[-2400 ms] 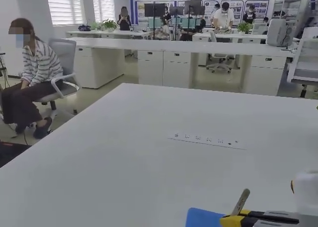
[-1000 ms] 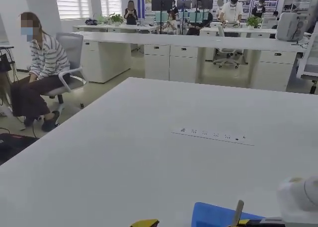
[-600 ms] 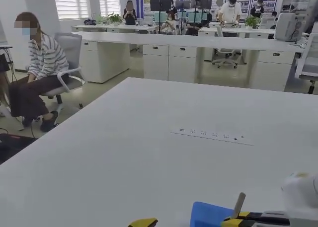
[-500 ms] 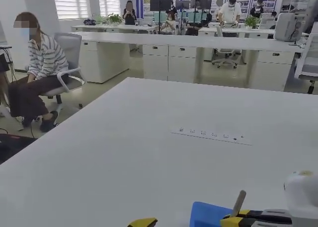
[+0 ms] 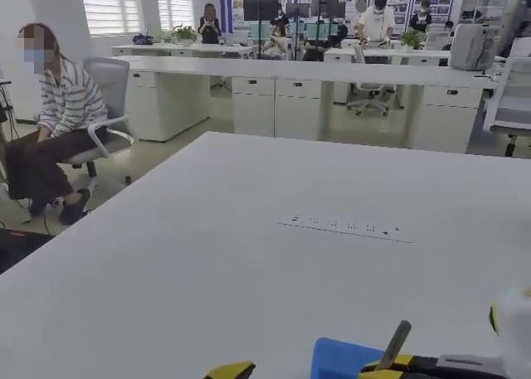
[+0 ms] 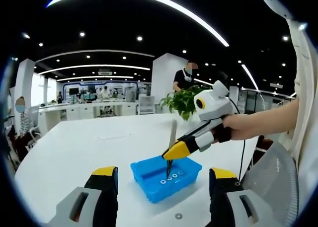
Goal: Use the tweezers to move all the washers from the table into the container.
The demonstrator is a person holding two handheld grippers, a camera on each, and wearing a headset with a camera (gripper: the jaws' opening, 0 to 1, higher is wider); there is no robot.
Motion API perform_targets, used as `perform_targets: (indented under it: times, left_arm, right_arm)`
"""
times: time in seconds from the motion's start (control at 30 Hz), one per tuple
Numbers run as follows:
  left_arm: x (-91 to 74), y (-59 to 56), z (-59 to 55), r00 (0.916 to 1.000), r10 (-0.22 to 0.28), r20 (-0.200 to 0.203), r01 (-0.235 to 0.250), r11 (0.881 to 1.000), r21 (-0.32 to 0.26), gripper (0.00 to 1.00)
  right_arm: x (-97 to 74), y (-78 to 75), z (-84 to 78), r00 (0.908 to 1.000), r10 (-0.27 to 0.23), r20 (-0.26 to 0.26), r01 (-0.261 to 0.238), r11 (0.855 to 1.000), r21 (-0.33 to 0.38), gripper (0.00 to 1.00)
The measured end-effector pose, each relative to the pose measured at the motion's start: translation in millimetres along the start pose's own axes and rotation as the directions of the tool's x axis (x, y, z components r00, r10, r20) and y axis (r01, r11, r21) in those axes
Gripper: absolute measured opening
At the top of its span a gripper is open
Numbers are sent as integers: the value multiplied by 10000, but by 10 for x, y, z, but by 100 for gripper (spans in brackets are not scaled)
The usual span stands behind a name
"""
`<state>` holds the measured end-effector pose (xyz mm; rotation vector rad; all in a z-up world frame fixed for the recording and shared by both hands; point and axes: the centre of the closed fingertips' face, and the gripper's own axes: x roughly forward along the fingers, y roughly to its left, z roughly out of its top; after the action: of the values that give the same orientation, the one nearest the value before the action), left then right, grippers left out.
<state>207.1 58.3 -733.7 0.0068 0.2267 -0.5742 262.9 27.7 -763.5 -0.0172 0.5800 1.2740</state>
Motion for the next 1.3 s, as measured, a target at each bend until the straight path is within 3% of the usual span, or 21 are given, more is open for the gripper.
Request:
perform_targets:
  times: [0.03, 0.4, 0.7, 0.93, 1.3]
  left_arm:
    - [-7, 4, 29, 9998, 12, 175, -11, 10000, -63, 76]
    - [-3, 27, 34, 9997, 75, 233, -72, 9999, -147, 75]
    - [0, 57, 36, 9996, 120, 260, -111, 9993, -365, 75]
    - [-7, 73, 14, 9996, 175, 205, -164, 9985, -514, 74]
    - [-10, 84, 5, 9996, 223, 160, -214, 9983, -549, 74]
  right_arm:
    - [15, 45, -31, 9999, 94, -120, -95, 9999, -58, 4]
    - [203, 388, -415, 9880, 1105, -1081, -1113, 9938, -16, 4]
    - [329, 394, -671, 9787, 1290, -1597, -1254, 9916, 320, 4]
    - [341, 400, -746, 9764, 1368, -1671, -1281, 9898, 617, 4]
    - [383, 434, -810, 9703, 1402, -1970, -1359, 9901, 354, 4]
